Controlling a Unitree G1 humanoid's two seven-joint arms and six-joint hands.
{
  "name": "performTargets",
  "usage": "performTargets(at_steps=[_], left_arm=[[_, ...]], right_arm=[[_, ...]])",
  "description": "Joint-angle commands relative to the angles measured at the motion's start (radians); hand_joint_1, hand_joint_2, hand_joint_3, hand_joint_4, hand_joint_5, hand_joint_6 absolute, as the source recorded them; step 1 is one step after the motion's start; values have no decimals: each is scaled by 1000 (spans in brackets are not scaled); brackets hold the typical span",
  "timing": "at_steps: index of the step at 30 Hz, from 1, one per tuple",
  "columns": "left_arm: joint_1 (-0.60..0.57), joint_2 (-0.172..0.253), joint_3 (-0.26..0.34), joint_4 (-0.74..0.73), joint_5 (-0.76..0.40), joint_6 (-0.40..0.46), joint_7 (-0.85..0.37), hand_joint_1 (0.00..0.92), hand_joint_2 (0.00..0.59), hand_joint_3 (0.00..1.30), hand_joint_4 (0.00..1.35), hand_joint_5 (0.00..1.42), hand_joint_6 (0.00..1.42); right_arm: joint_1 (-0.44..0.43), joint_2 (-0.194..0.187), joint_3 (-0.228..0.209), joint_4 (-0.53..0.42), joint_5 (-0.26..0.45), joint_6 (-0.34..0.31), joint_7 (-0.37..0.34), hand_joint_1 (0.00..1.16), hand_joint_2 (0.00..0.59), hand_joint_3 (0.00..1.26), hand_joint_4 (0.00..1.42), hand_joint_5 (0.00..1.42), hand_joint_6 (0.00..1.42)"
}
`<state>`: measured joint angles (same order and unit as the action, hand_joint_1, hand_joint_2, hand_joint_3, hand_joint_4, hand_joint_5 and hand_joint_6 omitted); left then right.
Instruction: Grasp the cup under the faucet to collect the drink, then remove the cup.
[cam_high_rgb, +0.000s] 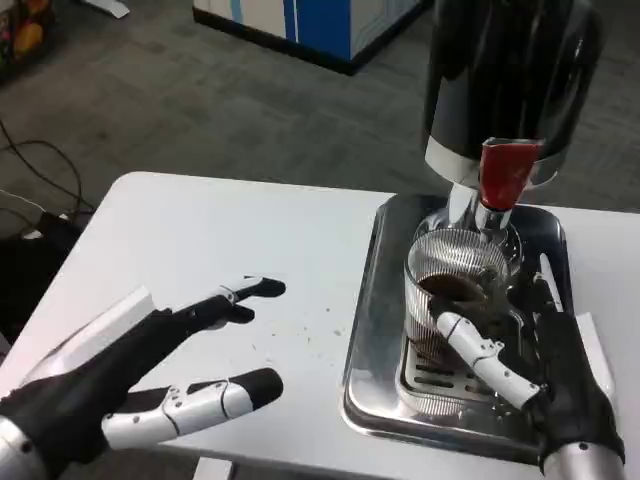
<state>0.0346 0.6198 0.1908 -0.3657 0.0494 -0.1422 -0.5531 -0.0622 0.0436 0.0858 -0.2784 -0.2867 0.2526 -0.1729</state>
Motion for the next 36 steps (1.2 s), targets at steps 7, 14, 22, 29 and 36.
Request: performTargets(at_steps=[7,14,22,29,36], left_arm=[[19,21,6,-6,8,12,3,171,143,163,71,160,141],[28,27,-2,-6,11,23,-5,166,145,163,73,166,141],[42,32,7,-3,10,23,-1,164,146,165,73,172,140],[46,38,4,-6,9,30,-3,164,147,166,73,173,140],[58,44,3,-7,7,36,-4,164,147,166,73,173,140]], right_arm=[[-5,6,0,37,40,-41,12,584,196,0,0,63,0],[-3,1,12,55,44,-66,16,577,194,0,0,63,0],[-10,1,43,61,-5,-74,-8,554,199,0,0,33,0],[-28,5,58,93,-21,-101,-32,557,194,0,0,20,0],[-42,30,68,105,-51,-85,-76,558,194,0,0,17,0]])
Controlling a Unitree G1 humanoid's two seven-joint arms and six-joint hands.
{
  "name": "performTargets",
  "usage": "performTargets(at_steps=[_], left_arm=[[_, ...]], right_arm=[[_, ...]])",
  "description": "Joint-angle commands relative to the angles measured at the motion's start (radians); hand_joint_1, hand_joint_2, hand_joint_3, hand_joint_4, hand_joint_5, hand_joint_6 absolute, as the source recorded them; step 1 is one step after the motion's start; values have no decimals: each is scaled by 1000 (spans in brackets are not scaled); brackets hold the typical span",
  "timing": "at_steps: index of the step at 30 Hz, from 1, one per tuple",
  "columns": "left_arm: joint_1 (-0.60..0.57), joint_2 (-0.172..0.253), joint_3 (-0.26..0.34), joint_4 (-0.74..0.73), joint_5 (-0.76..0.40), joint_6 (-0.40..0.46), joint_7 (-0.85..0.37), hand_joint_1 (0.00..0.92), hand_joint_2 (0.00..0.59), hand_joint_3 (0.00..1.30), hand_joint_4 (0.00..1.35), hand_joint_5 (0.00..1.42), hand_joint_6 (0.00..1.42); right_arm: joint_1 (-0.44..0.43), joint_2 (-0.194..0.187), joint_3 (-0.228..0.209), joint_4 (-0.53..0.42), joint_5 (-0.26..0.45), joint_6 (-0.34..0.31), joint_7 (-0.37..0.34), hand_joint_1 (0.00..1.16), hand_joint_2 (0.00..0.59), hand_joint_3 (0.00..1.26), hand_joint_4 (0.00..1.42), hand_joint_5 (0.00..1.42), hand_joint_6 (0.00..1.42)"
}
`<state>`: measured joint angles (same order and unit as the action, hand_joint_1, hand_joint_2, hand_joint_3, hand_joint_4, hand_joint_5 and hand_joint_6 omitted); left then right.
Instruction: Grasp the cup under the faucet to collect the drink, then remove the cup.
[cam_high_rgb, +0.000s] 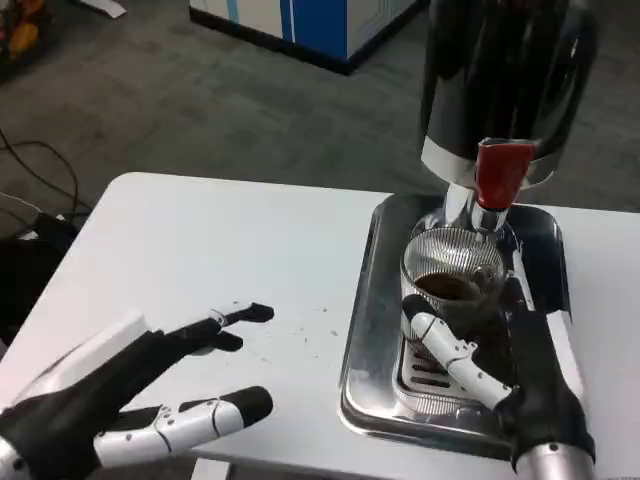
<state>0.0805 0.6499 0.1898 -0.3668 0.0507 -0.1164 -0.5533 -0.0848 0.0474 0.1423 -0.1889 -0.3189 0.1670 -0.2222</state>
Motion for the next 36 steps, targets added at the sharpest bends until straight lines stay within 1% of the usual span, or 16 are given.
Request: performTargets(at_steps=[1,9,21,29,33,36], left_arm=[[13,15,4,-6,5,11,-4,164,147,166,73,173,140],[19,29,13,-6,-1,19,-11,164,147,167,73,173,140],[46,42,27,9,-11,18,-22,151,151,175,73,174,140],[48,47,35,26,-15,12,-31,149,151,176,73,174,140],[43,52,32,33,-15,10,-35,149,151,176,77,174,140],[39,51,31,39,-16,11,-36,148,152,176,81,174,140]], right_arm=[[-22,31,13,18,-25,5,-34,558,193,0,0,17,0],[-51,54,38,68,-61,21,-93,568,195,0,0,16,0],[-78,70,79,125,-70,38,-173,581,190,0,0,20,0],[-90,81,95,173,-78,54,-224,600,194,0,0,74,0],[-99,86,92,197,-77,64,-245,612,193,0,26,136,0],[-106,88,91,209,-76,68,-260,622,198,0,33,155,0]])
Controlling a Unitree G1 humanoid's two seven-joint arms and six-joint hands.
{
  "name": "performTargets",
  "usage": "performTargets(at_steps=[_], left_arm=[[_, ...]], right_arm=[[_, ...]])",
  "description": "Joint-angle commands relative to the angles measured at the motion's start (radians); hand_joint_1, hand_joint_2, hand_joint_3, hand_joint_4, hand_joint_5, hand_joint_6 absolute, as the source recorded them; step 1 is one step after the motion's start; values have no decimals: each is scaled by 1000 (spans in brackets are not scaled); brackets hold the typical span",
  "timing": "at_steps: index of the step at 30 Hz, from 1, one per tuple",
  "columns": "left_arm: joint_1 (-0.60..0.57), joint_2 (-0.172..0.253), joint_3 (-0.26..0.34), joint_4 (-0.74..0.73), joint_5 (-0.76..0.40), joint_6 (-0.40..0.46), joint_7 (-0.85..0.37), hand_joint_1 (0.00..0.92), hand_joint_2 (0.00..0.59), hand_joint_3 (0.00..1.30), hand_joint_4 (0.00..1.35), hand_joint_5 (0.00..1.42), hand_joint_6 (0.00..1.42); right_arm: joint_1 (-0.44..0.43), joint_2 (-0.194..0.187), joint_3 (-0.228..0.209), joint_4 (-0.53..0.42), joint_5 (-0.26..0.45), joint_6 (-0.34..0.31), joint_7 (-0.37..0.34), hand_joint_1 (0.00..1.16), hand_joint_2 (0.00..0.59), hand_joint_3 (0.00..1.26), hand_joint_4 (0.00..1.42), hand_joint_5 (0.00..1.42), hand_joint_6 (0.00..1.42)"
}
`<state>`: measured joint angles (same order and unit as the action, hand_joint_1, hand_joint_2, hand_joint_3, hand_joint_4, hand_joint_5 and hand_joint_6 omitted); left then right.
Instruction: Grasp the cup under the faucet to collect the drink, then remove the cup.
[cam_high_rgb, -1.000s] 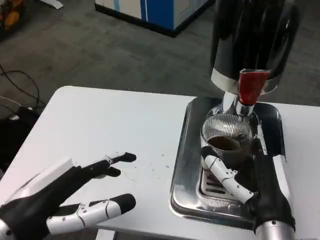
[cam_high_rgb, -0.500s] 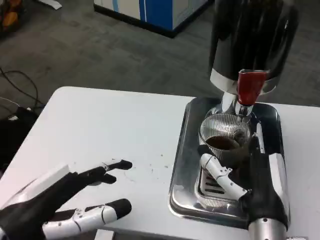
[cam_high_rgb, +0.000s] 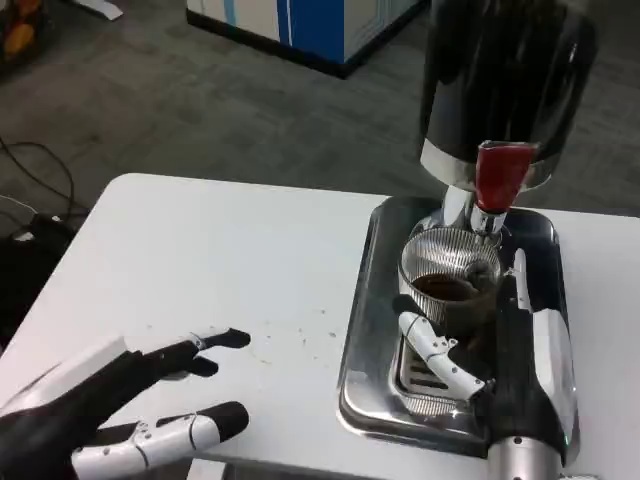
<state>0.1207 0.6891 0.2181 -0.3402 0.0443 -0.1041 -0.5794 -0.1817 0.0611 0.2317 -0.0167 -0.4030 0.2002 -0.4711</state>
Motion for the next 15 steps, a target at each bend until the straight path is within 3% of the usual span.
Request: performTargets(at_steps=[1,5,15], left_arm=[[-2,12,3,14,-10,-2,-10,146,152,176,82,174,140],[1,12,2,18,-10,-3,-11,140,154,176,84,174,140],[16,15,16,34,-12,-13,-12,93,146,179,86,174,140]], right_arm=[[-10,76,1,40,8,35,-17,625,198,0,41,166,10],[-15,84,5,52,9,39,-38,628,199,3,120,241,96],[-23,95,12,84,28,14,-86,654,195,211,336,416,358]])
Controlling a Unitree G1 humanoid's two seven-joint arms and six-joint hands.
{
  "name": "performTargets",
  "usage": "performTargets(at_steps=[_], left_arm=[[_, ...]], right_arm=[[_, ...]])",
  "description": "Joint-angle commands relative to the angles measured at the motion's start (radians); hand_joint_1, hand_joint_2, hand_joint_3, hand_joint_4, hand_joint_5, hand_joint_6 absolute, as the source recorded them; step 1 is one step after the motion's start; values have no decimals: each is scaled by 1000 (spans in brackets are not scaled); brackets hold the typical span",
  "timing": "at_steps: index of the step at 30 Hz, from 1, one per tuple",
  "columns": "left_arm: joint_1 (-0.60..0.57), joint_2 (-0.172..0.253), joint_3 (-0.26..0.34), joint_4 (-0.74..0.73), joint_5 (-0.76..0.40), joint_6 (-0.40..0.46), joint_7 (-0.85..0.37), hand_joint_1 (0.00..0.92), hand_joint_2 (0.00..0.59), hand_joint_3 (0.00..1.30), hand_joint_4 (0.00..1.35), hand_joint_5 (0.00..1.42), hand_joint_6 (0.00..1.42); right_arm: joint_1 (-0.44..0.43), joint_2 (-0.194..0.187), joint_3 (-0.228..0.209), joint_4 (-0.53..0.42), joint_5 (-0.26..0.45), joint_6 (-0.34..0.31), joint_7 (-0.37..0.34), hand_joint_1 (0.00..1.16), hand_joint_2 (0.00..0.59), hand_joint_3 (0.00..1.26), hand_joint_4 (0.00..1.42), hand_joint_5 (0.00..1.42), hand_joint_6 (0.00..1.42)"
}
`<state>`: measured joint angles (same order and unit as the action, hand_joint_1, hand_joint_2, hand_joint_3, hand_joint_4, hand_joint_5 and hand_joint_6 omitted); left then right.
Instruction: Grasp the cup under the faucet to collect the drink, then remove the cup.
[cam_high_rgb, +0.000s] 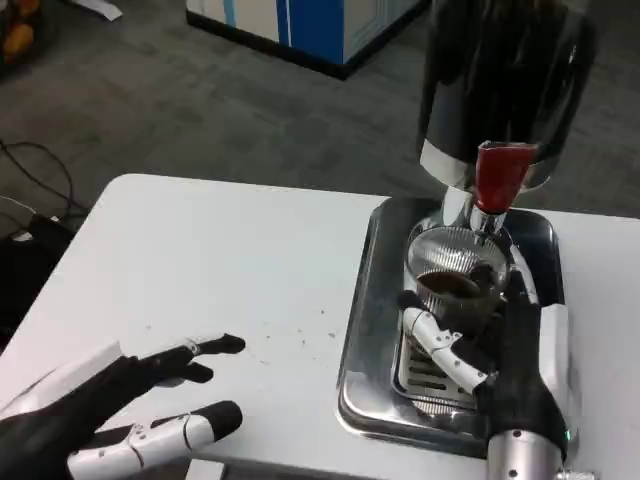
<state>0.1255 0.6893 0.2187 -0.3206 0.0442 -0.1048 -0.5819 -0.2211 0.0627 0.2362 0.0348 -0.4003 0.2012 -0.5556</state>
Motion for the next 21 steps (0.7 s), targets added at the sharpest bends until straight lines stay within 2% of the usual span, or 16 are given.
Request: performTargets(at_steps=[1,10,11,12,17,21], left_arm=[[12,16,16,15,-12,-14,-11,92,146,180,86,174,140],[23,12,17,21,-9,-26,-6,68,144,186,93,172,140],[21,12,17,22,-9,-28,-5,68,144,186,94,171,140],[16,13,17,25,-9,-28,-4,68,144,186,94,169,140],[-7,14,8,31,-7,-27,-5,66,143,186,96,165,140],[-21,12,-4,32,-2,-23,-5,66,143,186,96,164,140]], right_arm=[[17,93,8,33,25,9,-5,654,195,229,344,425,377],[28,92,7,42,32,-29,-40,683,204,348,445,515,488],[33,91,7,40,31,-40,-49,687,204,396,515,590,591],[36,90,7,40,31,-47,-56,702,210,432,548,626,636],[54,87,2,24,34,-84,-80,705,210,494,648,736,761],[64,82,-11,10,41,-108,-91,730,212,581,759,871,942]])
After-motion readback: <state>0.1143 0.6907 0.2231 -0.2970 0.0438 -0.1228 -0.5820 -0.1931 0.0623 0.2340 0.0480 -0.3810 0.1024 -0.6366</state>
